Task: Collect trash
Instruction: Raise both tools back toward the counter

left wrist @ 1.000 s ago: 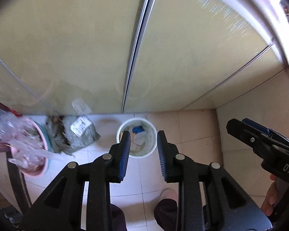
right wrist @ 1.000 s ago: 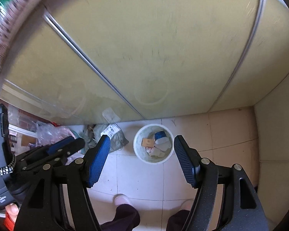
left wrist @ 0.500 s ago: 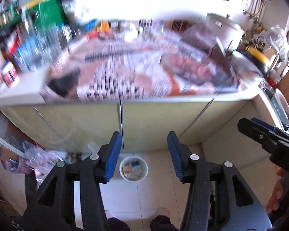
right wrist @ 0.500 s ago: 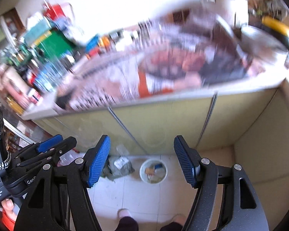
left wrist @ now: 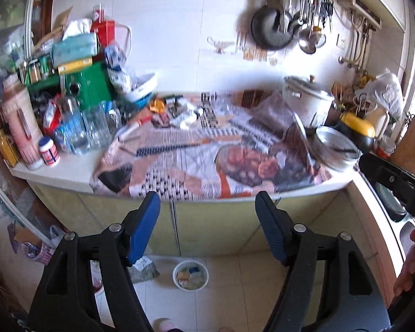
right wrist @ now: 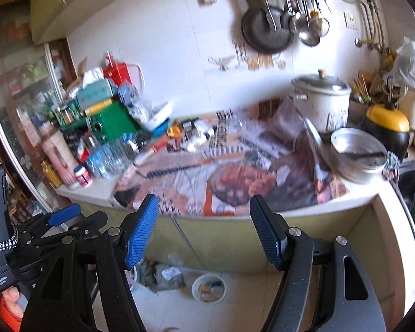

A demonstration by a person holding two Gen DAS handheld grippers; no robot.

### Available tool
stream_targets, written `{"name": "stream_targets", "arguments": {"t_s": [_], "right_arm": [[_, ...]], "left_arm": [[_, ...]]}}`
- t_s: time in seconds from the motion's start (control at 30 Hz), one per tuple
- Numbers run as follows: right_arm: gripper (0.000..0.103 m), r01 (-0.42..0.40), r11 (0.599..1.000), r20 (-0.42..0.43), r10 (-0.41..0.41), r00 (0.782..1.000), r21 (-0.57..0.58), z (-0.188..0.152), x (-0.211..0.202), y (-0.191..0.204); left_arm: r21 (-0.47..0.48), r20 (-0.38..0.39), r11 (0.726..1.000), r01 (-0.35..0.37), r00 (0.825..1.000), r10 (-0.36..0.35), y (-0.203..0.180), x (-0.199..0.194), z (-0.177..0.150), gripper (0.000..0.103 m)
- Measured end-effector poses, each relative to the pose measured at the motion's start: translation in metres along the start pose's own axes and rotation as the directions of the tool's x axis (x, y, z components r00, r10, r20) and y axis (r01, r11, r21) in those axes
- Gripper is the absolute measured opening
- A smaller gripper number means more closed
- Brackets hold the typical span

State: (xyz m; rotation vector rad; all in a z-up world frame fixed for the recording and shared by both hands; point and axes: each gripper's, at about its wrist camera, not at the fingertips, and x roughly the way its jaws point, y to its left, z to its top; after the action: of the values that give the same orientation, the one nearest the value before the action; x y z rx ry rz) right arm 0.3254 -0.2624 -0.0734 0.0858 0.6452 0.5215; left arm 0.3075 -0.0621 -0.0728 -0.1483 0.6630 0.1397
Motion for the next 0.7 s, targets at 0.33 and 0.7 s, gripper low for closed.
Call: {"name": "stream_targets", "arguments": {"t_s": [0.33, 0.7], "right_arm": [[0.071, 0.044, 0.999, 0.045, -0.044, 0.998, -0.001, 0.030, 0.033, -0.001], [0.080, 0.126, 0.990, 0.041, -0.129, 0.991, 0.065, 0.087, 0.118, 0.005]], "left_arm": [[0.002, 0.078, 1.000, 0.023, 0.997, -0.023, 0.020, 0.029, 0.047, 0.082], [0.048, 0.035, 0.997, 0.053, 0.998, -0.055, 0.079, 0.131, 0.132, 0.083]]}}
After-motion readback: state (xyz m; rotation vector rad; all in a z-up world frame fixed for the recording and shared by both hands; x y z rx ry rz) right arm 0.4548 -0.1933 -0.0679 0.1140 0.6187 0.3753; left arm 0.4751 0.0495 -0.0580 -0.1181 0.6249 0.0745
